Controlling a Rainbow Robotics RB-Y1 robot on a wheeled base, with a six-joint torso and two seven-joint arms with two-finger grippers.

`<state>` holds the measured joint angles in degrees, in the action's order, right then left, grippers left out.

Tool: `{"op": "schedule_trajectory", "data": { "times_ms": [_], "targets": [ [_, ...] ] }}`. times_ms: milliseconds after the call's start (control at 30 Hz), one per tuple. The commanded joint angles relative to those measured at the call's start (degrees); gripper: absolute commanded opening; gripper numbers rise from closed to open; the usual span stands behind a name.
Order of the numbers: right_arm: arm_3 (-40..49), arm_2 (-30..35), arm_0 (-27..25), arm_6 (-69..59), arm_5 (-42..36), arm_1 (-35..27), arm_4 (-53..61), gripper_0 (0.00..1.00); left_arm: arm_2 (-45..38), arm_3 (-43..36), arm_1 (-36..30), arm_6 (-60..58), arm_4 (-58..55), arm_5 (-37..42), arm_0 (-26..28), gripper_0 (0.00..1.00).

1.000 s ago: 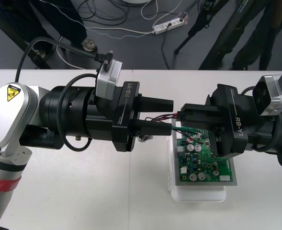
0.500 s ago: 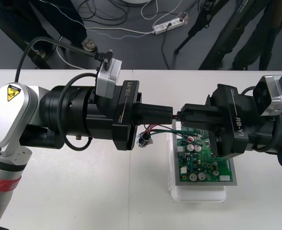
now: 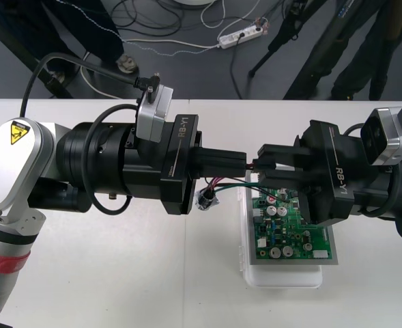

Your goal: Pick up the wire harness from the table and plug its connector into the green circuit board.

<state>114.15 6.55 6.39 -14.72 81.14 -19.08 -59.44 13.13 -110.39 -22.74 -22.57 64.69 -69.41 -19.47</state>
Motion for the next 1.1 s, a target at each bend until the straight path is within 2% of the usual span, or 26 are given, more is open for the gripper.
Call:
{"op": "schedule_trajectory", "data": {
  "times_ms": [33,467,733,1100],
  "targets": [
    [1.8,1.1,-0.9,0.6,0.0,-0.6,1.0,1.0,0.3,-0.4,1.4,3.6,0.0,2.3,0.3,0.0],
    [1.3,1.1,-0.9,0.1,0.1,-1.9,0.9,1.0,0.3,-0.4,0.5,4.6,-1.0,2.3,0.3,0.0],
    [1.3,1.2,-0.9,0.0,0.1,-4.8,1.0,1.0,0.1,-0.4,-1.3,5.5,-2.0,2.3,0.8,0.0],
    [1.3,1.6,-2.2,-1.6,0.4,-12.1,0.6,1.0,-4.4,4.0,-1.6,6.0,-4.8,-5.9,0.9,0.0]
  ]
}}
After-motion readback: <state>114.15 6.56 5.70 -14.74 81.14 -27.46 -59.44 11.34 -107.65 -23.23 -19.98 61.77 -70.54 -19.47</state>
